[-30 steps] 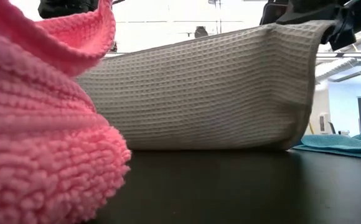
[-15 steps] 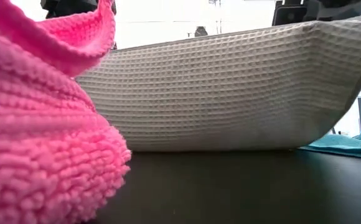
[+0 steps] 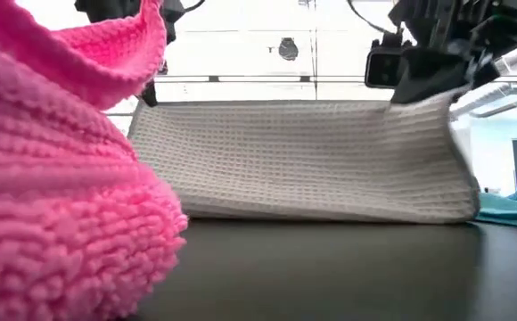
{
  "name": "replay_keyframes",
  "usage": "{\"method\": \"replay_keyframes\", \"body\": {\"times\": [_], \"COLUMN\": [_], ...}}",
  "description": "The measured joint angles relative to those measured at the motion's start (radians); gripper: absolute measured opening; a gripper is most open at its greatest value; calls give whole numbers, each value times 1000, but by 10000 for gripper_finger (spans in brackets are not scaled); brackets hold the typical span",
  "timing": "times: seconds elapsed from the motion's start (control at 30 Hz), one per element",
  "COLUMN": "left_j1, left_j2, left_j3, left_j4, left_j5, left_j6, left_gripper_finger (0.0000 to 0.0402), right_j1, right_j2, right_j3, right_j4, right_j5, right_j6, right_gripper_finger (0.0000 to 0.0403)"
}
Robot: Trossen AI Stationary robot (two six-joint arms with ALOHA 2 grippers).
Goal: Fold microfiber towels
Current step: Fold the gray towel
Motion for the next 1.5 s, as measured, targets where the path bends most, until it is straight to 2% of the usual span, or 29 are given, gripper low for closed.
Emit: {"method": "replay_keyframes", "body": {"times": [0.2,0.4,0.73,0.9,1.23,1.5], "left_j1": [72,115,233,275,319,304], "left_j2": [64,164,178,178,179,304], "left_j3": [-1,-2,1,1,0,1], "left_j4": [19,66,83,189,226,291], "left_j5": [-8,20,-28,-31,-54,-47], "left_j6": [95,211,352,394,441,452], "left_gripper_finger": [0,0,0,0,0,0], "right_j1": [-126,-218,-371,-428,-504,-529], "right_j2": [-2,-54,-124,-116,-117,-116], "right_j3": [0,-2,0,0,0,-1], "right_j4": [-46,-191,-246,-334,-383,-441], "right_j5": [-22,-42,38,61,210,260], "right_j6": [-107,-184,-310,-392,-565,-646], "right_gripper_finger": [0,0,0,0,0,0]}}
